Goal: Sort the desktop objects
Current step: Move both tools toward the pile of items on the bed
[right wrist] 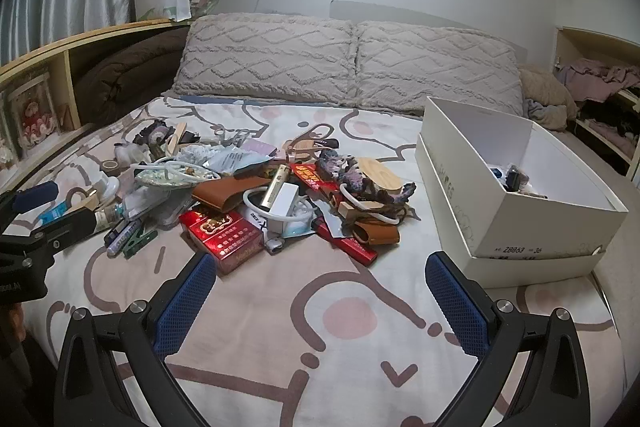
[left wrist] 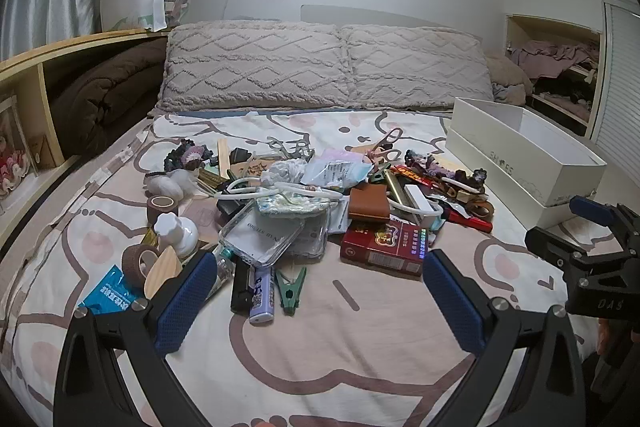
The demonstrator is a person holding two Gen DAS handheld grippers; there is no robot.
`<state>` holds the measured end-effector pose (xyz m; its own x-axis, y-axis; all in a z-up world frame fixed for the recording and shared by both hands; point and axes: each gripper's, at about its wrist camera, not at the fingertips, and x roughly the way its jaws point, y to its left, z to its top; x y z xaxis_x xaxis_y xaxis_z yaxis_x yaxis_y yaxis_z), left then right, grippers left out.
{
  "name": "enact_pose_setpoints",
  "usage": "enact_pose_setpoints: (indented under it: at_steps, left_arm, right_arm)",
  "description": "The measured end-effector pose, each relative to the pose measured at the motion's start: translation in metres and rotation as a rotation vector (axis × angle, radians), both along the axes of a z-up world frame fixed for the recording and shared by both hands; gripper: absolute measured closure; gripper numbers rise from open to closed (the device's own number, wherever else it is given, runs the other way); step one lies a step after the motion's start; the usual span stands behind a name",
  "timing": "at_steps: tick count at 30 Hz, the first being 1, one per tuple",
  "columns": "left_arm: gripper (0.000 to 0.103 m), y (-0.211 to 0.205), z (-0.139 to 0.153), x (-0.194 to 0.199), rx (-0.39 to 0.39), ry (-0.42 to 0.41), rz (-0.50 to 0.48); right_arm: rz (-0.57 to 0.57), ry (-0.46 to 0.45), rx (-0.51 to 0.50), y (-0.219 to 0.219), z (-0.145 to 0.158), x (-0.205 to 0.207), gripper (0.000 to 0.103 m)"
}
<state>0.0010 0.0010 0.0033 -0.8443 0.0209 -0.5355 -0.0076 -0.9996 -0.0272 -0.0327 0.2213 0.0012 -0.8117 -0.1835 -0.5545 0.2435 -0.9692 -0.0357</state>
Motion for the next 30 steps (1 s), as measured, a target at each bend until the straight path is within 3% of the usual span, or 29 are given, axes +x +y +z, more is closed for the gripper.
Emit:
enact_pose_setpoints:
  at_steps: [11,25,30]
  left_arm:
    - [0.000,-0.016,0.001,-0.002,0.038,-0.005,0.030]
    - [0.000,-0.067,0.013,-0.005,0.023,0.032,0.213]
    - [0.000,-0.097,0.013,-0.006,0.022,0.024,0.314]
  right_arm:
    - [0.001,-0.006,0.008,-0.001,-0.001,-0.001,0.000]
    - [0.007,-0.002,0.021,0.001,0.004,-0.004,0.000]
    - [0.018,0.012,0.073,-0.005,0.005,-0.008,0.000]
